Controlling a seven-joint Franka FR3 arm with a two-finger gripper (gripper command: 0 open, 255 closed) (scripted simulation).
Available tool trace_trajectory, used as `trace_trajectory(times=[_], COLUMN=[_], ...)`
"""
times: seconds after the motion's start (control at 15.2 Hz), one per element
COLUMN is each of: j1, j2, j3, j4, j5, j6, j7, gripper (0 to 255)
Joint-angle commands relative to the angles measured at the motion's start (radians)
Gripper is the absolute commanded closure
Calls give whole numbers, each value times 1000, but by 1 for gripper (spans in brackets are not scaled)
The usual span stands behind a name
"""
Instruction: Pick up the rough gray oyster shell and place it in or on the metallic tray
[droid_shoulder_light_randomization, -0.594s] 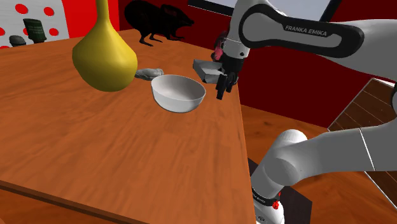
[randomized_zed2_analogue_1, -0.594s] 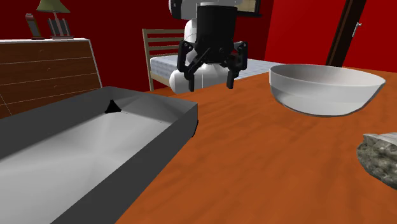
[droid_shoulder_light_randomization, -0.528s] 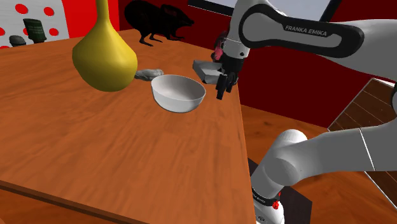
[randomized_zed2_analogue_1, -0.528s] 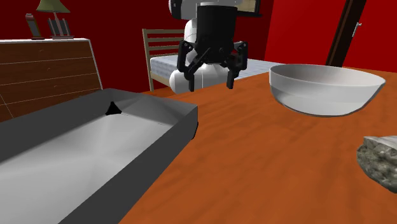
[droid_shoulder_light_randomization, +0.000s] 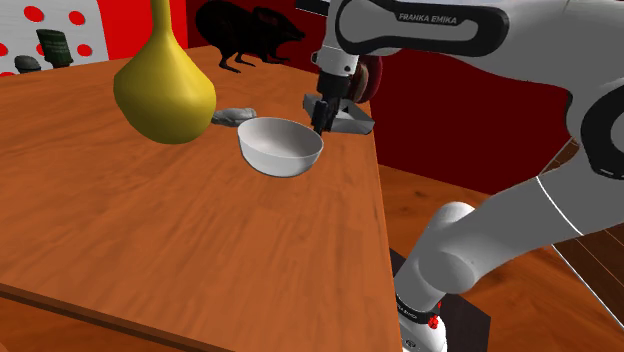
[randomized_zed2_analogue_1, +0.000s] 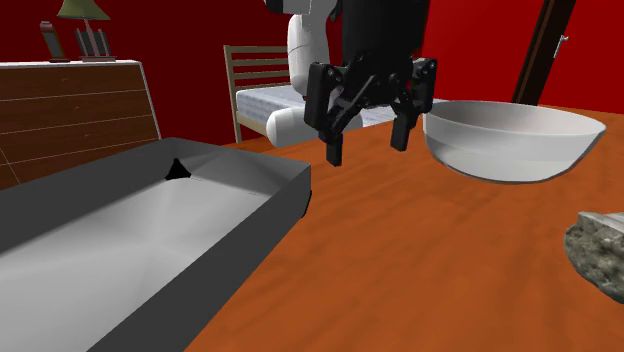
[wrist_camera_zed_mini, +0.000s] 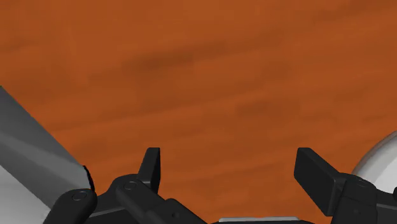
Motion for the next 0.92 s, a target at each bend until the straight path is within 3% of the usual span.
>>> trace_trajectory(times=[0.0,0.46,0.86], j1=[19,73,103], j2=[82,343,570], j3=[-5,0,24], j4=[78,363,661], j5=[14,70,115], j6=[3,-27,-104], j7=[-46,-192,-301], gripper=[0,0,0])
